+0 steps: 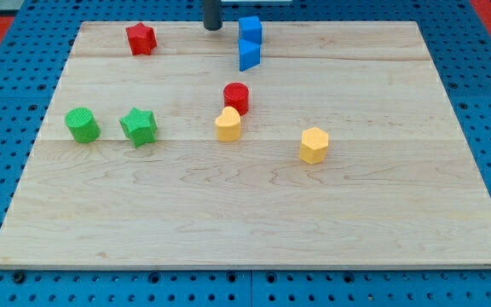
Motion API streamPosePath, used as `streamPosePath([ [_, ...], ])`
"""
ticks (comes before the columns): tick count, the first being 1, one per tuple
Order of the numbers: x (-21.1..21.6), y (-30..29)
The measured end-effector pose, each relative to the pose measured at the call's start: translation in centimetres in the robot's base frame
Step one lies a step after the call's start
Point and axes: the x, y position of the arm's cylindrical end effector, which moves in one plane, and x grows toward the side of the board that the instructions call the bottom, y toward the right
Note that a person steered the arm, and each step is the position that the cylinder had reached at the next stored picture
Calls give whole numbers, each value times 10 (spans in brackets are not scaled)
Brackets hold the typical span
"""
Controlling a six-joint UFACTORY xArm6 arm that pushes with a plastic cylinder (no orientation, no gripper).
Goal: Separate blue blocks from each other
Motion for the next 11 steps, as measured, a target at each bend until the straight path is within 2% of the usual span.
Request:
streamPosePath([
  [2,-2,9],
  [3,-1,33],
  [4,-1,95],
  [5,34,148],
  [7,71,106],
  [8,135,60],
  [9,157,26],
  [11,87,36],
])
